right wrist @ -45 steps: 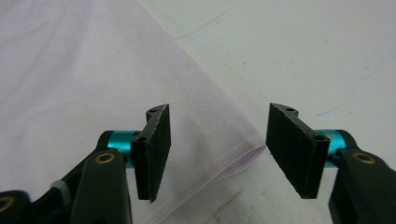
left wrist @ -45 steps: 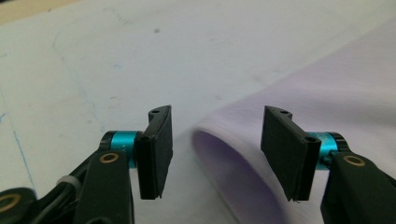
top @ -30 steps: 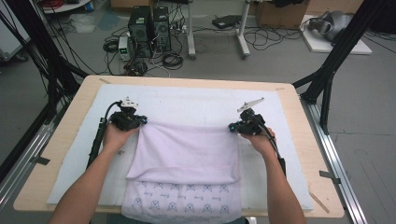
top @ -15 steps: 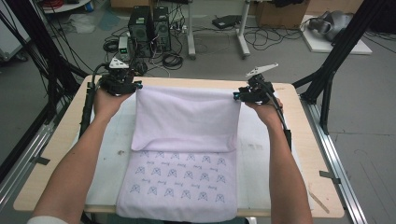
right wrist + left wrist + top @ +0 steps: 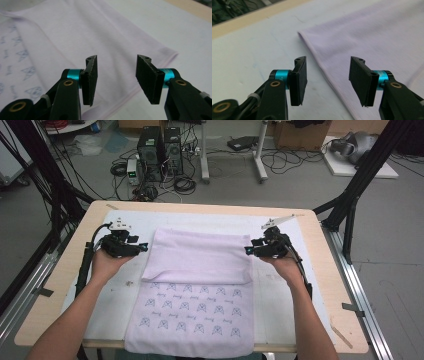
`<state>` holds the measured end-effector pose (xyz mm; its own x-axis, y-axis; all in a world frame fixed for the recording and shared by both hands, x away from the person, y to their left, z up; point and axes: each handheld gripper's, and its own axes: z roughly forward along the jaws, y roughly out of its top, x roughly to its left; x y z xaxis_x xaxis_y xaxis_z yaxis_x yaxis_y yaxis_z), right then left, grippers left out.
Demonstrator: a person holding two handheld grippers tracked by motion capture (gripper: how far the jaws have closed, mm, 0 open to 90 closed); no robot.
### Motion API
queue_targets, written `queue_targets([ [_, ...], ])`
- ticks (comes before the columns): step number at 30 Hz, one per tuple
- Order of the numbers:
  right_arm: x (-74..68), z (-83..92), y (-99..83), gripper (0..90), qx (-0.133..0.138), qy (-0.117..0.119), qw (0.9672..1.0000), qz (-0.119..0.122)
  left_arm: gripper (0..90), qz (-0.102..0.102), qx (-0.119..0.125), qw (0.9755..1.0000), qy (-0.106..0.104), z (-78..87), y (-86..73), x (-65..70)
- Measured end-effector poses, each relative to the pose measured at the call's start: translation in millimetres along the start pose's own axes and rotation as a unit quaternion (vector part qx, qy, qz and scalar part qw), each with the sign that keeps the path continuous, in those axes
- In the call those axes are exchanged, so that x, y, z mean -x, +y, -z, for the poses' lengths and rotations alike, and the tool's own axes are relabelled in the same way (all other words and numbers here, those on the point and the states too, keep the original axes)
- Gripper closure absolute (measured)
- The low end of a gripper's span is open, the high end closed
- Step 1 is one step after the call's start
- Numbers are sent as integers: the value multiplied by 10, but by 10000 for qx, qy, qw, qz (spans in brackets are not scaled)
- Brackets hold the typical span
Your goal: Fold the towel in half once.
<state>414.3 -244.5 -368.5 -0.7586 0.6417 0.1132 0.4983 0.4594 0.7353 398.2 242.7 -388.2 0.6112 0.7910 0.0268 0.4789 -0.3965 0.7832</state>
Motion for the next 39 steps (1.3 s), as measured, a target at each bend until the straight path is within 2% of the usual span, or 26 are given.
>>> queue_targets([
  [3,-128,-42,-102,509,-162,52,9998,134,461,-147,-45,9998,-102,56,-105,119],
  [7,-234,-119,-266,500,-260,158,9995,119,432,-198,49,9991,-371,124,-258,244],
  [8,-252,-146,-302,494,-356,185,9991,100,432,-216,25,9988,-446,136,-290,272],
  [9,-267,-169,-336,489,-427,196,9989,85,426,-247,-65,9983,-517,136,-310,300],
  [11,-292,-205,-397,485,-469,291,9985,33,413,-279,-15,9971,-702,143,-366,354],
  [14,-318,-262,-449,478,-609,292,9977,39,414,-297,-141,9951,-932,117,-421,398],
  [15,-322,-277,-461,477,-677,250,9974,32,412,-335,-217,9944,-979,103,-431,413],
  [18,-339,-305,-496,478,-745,230,9970,7,423,-501,-241,9928,-1061,88,-477,468],
  [20,-336,-303,-519,484,-760,200,9969,15,418,-494,-282,9917,-1156,80,-511,488],
  [22,-329,-288,-542,502,-697,217,9973,-65,420,-549,-310,9916,-1126,74,-540,505],
  [24,-330,-287,-548,512,-711,232,9972,-50,419,-519,-283,9910,-1197,69,-550,506],
  [25,-339,-287,-548,551,-726,239,9971,-50,425,-548,-299,9910,-1183,70,-552,515],
  [28,-364,-276,-543,677,-723,352,9967,81,618,-657,-302,9892,-1278,70,-557,527],
  [29,-368,-271,-543,726,-727,408,9965,97,688,-752,-341,9876,-1336,65,-561,533],
  [30,-381,-258,-542,779,-699,473,9964,123,788,-796,-369,9875,-1310,66,-564,542],
  [33,-427,-209,-525,823,-637,532,9963,231,844,-820,-276,9878,-1295,104,-560,555],
  [38,-528,-50,-498,833,-376,604,9967,400,855,-826,-83,9893,-1199,290,-551,565],
  [39,-550,-5,-498,834,-323,588,9967,451,855,-846,-38,9890,-1212,334,-556,581],
])
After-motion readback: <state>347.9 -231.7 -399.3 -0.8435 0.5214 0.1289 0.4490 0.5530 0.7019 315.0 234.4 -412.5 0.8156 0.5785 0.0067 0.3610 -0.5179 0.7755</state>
